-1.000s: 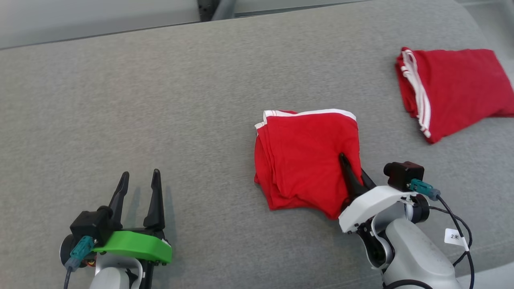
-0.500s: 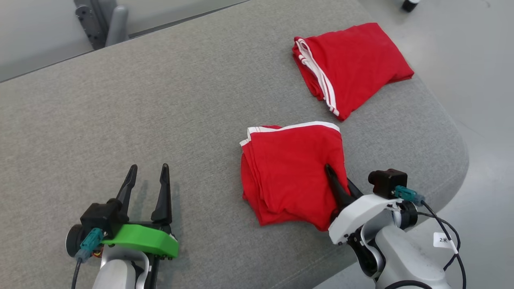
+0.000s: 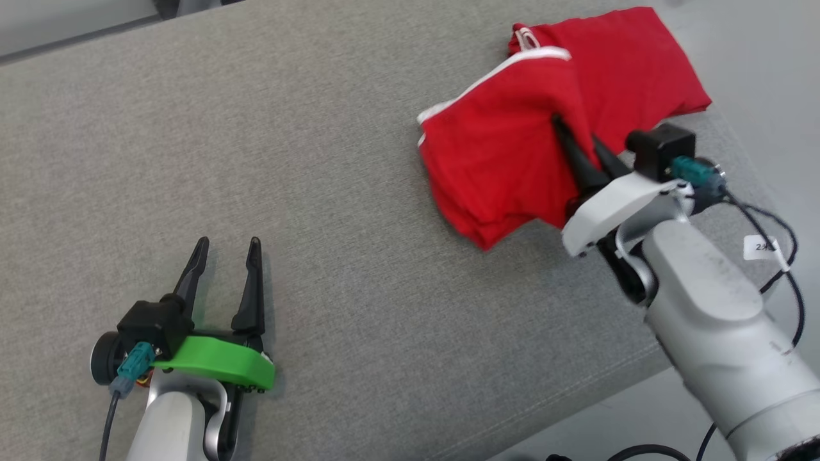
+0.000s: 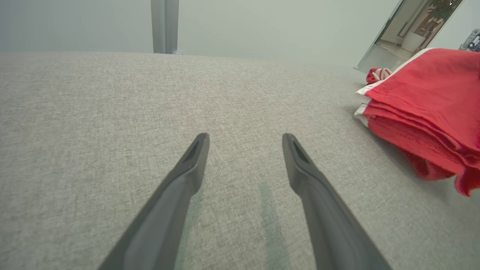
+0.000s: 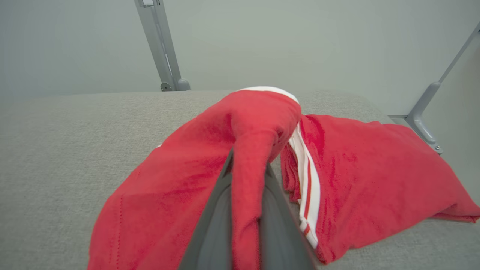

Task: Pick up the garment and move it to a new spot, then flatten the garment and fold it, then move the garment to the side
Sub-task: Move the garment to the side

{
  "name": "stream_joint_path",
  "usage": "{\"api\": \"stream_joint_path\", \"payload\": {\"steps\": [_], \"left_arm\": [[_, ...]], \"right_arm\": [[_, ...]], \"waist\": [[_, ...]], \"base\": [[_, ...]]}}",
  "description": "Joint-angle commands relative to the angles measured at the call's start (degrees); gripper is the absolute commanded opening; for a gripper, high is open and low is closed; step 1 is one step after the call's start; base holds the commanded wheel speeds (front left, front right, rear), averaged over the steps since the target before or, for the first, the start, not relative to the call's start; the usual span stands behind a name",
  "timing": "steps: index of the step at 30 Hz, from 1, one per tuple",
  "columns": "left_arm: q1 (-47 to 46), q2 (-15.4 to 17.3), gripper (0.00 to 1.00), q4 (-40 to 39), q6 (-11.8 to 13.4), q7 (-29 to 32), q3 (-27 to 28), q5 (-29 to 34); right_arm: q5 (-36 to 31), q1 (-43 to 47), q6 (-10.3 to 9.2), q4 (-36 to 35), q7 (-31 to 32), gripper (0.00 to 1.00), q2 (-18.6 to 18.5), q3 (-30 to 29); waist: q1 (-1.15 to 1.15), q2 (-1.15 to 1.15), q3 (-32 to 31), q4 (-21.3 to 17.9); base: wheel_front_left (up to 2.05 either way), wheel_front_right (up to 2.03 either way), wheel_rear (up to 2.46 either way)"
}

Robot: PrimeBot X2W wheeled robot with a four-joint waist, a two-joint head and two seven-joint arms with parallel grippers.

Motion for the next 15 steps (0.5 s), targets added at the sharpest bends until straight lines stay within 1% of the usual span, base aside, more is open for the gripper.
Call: {"api": "stream_joint_path", "payload": {"steps": [1, 5, 10, 14, 15], "left_arm": [[-0.8, 0.3, 1.0, -0.2, 0.1, 0.0, 0.0, 0.4], [-1.8, 0.5, 1.0, -0.5, 0.1, 0.0, -0.4, 0.6], [-2.7, 0.6, 1.0, -0.7, 0.1, 0.0, -0.6, 0.8], [-3.2, 0.9, 1.0, -0.6, 0.1, 0.0, -0.7, 0.7], [-3.2, 0.9, 1.0, -0.6, 0.1, 0.0, -0.8, 0.6]], "right_arm": [[-0.6, -1.0, -0.03, 0.6, -0.1, 0.0, -1.1, -0.5], [-2.2, -6.0, -0.03, 5.3, -0.1, 0.0, -5.7, -3.2], [-4.9, -10.2, -0.04, 13.6, -0.1, 0.0, -12.2, -7.7], [-7.8, -12.0, -0.04, 19.6, -0.1, 0.0, -15.4, -12.5], [-8.8, -12.1, -0.05, 21.0, -0.1, 0.25, -15.9, -13.8]], "waist": [[0.0, 0.0, 3.0, 3.3], [0.0, 0.0, 4.5, 6.0], [0.0, 0.0, 6.1, 8.8], [0.0, 0.0, 7.0, 10.3], [0.0, 0.0, 7.0, 10.6]], "base": [[0.0, 0.0, 0.0], [0.0, 0.0, 0.0], [0.0, 0.0, 0.0], [0.0, 0.0, 0.0], [0.0, 0.0, 0.0]]}}
